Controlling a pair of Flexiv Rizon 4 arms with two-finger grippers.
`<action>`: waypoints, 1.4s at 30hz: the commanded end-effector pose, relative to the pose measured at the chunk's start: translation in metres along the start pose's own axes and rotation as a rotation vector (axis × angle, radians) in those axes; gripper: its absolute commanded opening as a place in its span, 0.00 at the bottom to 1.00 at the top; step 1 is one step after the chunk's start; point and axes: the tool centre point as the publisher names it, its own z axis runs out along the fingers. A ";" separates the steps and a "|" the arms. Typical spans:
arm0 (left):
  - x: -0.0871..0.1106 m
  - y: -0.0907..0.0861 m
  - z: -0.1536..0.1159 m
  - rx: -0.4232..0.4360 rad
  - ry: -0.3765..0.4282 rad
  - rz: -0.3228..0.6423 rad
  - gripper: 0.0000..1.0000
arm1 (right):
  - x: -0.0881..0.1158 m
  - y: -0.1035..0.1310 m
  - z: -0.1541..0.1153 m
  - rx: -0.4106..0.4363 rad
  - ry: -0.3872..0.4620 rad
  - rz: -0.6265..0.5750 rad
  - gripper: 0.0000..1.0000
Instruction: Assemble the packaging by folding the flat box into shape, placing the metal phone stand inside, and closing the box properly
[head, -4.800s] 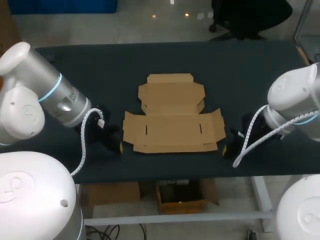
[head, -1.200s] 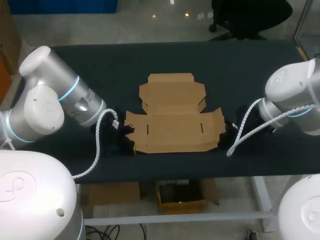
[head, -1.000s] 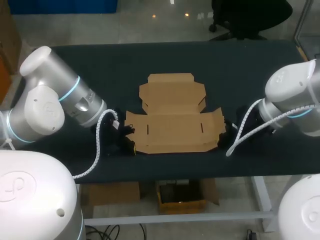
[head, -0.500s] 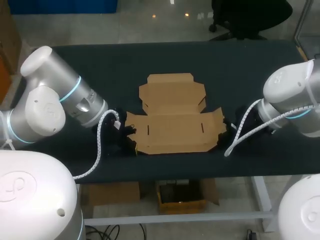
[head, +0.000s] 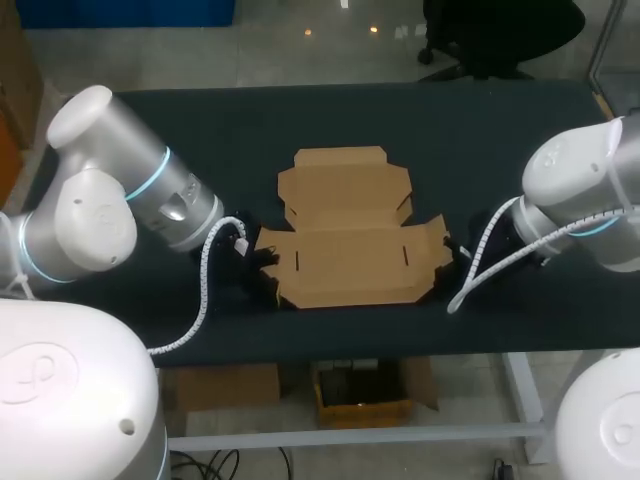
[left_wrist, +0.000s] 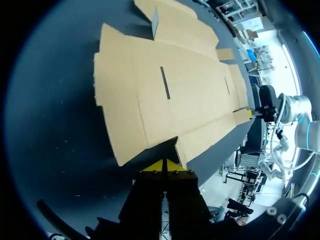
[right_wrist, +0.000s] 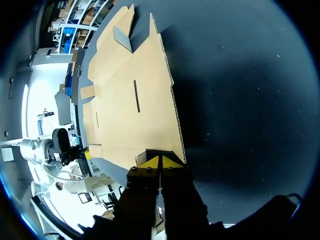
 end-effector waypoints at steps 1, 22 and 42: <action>0.006 0.000 -0.003 0.003 -0.017 0.001 0.00 | 0.001 0.001 0.001 0.004 -0.004 0.000 0.00; 0.013 -0.002 0.005 -0.005 -0.054 0.006 0.00 | 0.012 -0.002 0.001 -0.017 -0.069 -0.004 0.00; 0.022 0.000 0.009 -0.014 -0.087 0.032 0.00 | 0.020 0.001 0.002 0.014 -0.132 0.011 0.00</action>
